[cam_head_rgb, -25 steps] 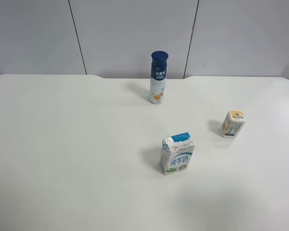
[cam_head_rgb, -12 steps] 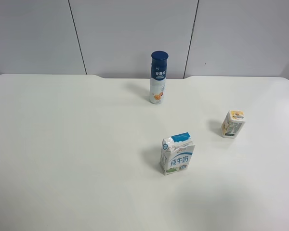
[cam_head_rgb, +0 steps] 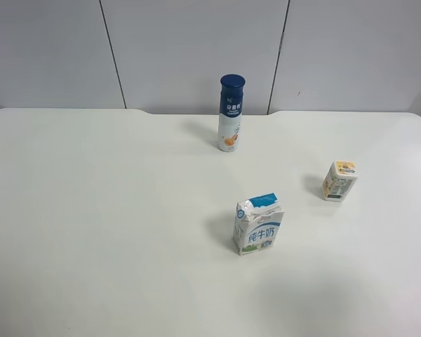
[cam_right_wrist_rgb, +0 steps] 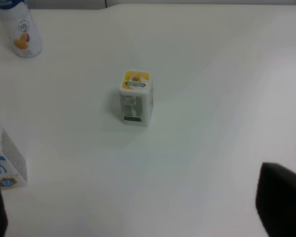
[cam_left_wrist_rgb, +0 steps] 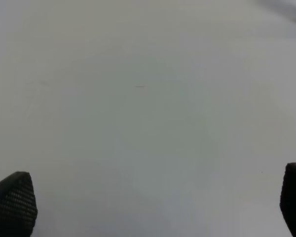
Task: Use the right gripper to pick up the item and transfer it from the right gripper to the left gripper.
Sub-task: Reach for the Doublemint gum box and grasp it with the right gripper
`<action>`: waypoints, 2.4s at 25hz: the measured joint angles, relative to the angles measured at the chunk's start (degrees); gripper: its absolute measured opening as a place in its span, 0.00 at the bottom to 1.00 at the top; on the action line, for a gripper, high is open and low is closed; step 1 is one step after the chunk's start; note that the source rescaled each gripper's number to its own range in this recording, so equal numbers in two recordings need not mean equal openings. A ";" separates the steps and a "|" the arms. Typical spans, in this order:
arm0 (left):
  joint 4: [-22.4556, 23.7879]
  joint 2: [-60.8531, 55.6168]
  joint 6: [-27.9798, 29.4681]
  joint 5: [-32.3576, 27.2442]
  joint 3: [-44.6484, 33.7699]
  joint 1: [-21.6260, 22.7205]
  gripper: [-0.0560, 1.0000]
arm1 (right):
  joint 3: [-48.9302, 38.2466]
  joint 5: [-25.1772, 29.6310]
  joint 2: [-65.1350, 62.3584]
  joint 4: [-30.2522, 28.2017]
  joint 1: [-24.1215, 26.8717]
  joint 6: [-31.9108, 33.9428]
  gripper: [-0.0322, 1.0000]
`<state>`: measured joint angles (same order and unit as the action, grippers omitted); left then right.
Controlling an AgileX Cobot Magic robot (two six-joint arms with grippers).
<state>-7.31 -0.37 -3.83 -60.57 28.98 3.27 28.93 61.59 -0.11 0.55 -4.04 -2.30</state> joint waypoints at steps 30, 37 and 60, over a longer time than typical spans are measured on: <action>0.00 0.00 0.00 0.00 0.00 0.00 1.00 | 14.48 0.02 27.00 0.00 0.00 0.48 1.00; 0.00 0.00 0.00 0.00 0.00 0.00 1.00 | 23.19 0.21 46.78 0.00 0.00 5.12 1.00; 0.00 0.00 0.01 0.00 0.00 0.00 1.00 | 39.25 0.38 88.76 -0.14 0.00 15.77 1.00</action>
<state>-7.31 -0.37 -3.82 -60.57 28.98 3.27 68.17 61.96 88.65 0.41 -4.04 13.47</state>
